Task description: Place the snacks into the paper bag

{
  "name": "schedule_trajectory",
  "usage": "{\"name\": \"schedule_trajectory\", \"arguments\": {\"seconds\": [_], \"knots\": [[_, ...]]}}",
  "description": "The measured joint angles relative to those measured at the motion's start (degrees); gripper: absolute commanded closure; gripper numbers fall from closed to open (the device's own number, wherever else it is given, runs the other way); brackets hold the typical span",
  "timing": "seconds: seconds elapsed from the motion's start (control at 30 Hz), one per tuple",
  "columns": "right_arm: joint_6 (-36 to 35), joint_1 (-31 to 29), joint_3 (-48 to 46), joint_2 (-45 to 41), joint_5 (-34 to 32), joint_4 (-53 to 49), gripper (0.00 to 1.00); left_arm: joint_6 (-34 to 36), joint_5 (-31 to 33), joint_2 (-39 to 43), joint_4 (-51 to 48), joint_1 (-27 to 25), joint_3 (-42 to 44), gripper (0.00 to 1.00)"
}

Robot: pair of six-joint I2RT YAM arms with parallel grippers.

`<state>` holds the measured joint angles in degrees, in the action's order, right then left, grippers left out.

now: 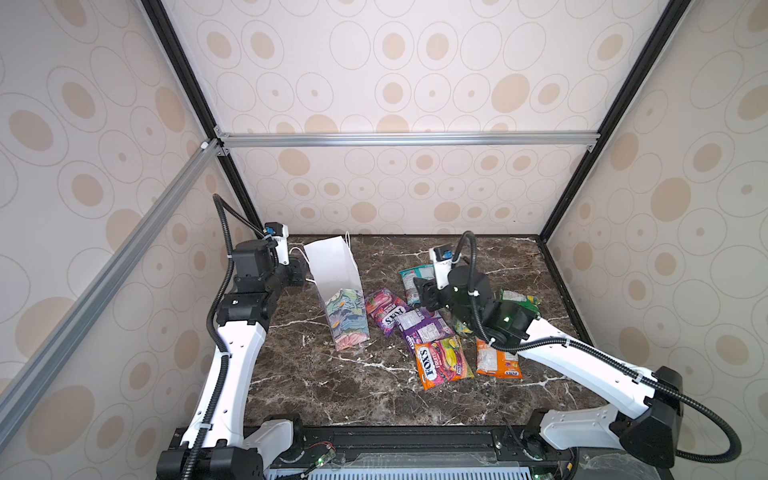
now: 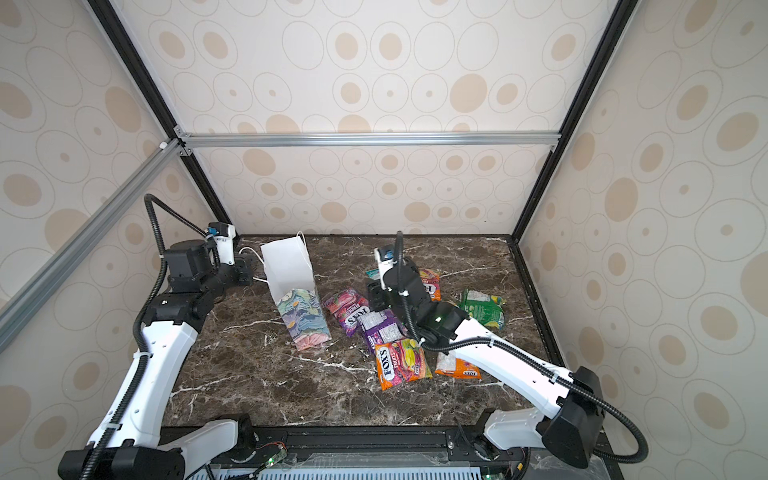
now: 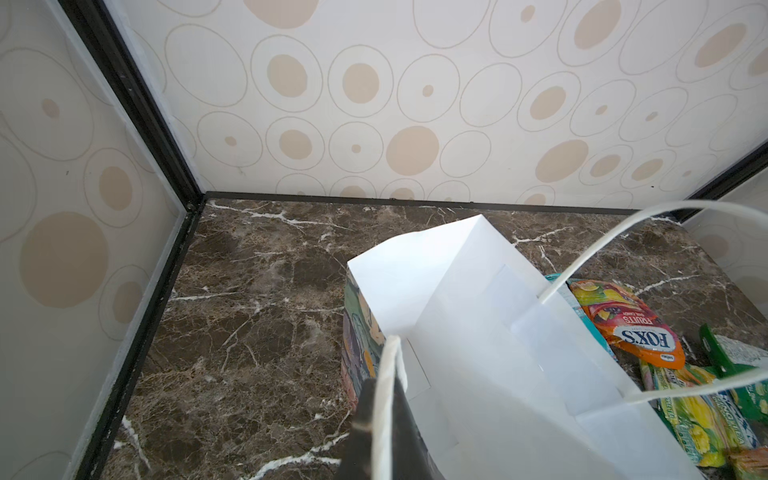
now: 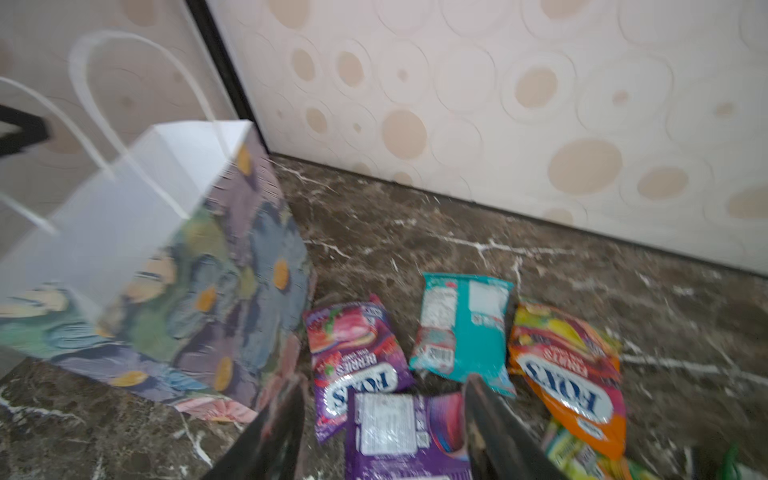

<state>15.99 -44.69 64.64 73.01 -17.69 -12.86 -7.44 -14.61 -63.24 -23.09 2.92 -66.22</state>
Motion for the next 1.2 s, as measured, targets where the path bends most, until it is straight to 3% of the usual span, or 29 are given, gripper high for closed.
{"name": "schedule_trajectory", "arguments": {"seconds": [0.1, 0.27, 0.47, 0.8, 1.2], "knots": [[3.15, 5.16, -1.14, -0.39, 3.26, -7.93, 0.38, -0.02, 0.46, 1.7, 1.4, 0.13, 1.57, 1.0], [5.07, 5.66, -1.11, -0.5, 5.22, -18.67, 0.38, -0.24, 0.66, 2.64, 2.38, 0.31, 2.36, 1.0], [7.23, 8.2, -5.33, -3.04, 6.67, -23.52, 0.39, -0.33, 0.63, 2.6, 2.95, 0.37, 3.02, 1.0], [12.68, 11.39, -12.81, -3.63, 10.54, -23.56, 0.41, -1.2, -0.74, 2.58, 4.28, 0.55, 3.56, 1.0], [15.96, 12.41, -27.61, -8.31, 12.17, -10.51, 0.42, -1.68, -2.14, 2.01, 4.22, 0.59, 3.52, 1.0]]}}
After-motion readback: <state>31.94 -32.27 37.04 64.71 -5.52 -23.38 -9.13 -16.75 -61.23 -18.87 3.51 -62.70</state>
